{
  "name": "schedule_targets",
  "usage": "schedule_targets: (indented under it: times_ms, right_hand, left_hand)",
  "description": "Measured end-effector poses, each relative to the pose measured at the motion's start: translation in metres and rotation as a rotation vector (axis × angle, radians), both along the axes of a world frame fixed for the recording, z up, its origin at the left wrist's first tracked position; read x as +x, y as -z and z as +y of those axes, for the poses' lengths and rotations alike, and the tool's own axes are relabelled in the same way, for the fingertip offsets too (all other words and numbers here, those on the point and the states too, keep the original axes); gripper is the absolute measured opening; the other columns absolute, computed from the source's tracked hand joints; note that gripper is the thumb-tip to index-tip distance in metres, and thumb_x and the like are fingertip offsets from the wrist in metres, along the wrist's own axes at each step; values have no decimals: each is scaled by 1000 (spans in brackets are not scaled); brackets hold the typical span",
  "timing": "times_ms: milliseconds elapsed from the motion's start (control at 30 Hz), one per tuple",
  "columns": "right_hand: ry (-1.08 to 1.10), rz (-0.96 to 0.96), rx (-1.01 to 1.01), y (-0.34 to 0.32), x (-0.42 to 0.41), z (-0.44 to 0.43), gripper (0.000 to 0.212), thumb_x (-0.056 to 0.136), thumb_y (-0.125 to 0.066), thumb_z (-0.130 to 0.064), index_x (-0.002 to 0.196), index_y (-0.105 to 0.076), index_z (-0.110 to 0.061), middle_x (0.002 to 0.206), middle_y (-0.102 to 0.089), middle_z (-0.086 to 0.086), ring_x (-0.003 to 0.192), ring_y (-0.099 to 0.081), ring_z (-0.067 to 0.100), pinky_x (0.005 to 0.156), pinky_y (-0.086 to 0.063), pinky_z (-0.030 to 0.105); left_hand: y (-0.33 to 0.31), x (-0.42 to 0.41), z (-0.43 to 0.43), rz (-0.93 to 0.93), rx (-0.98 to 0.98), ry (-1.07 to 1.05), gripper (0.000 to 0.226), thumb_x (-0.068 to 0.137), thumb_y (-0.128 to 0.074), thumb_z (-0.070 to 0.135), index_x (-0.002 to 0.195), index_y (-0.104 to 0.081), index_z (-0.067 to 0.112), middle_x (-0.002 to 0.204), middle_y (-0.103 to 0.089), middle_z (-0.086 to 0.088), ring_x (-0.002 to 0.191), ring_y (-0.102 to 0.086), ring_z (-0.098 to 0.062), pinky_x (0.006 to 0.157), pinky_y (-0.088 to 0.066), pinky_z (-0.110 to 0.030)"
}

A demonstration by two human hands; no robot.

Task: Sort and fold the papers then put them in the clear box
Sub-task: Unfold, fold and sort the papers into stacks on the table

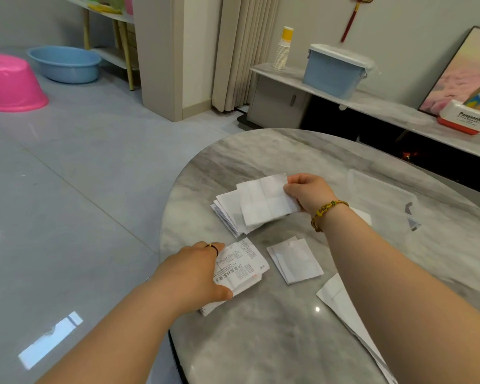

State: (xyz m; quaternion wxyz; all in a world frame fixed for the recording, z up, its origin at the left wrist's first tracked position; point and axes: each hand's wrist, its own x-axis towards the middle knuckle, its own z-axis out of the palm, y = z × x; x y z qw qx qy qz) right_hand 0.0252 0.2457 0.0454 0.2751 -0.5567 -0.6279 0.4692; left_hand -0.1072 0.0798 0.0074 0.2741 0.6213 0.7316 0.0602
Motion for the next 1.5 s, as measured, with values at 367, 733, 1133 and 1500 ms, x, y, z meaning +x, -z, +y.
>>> schedule_targets:
  times_ms: [367, 733, 1133, 1500]
  right_hand:
    - [-104, -156, -26, 31, -29, 28, 34, 88, -48, 3, 62, -51, -20, 64, -50, -1, 60, -46, 14, 54, -40, 20]
    - [-98, -293, 83, 38, -39, 27, 28, 88, -43, 2, 107, -63, 0, 79, -53, 7, 82, -45, 19, 52, -33, 16]
    - [15, -185, 183, 34, -23, 26, 12, 89, -52, -14, 79, -58, -15, 63, -50, -8, 56, -45, 7, 55, -42, 15]
    - [181, -260, 196, -3, 120, -32, 21, 88, -56, -6, 105, -64, 1, 75, -54, -3, 65, -46, 5, 45, -35, -2]
  left_hand:
    - [2, -2, 5, 44, 9, -6, 78, 83, -57, 45, 145, -13, 29, 143, -31, 11, 132, -32, -11, 101, -36, -24]
    - [5, 0, 6, 37, 35, 2, 80, 82, -58, 47, 145, -12, 31, 141, -31, 12, 130, -33, -10, 99, -37, -24]
    - [1, 3, 8, 19, 116, 19, 88, 77, -62, 50, 146, -11, 29, 145, -24, 12, 136, -20, -10, 106, -27, -21]
    - [-7, 46, 3, -29, 410, 202, 42, 93, -43, 38, 135, -40, 30, 140, -37, 16, 132, -28, -1, 101, -18, -9]
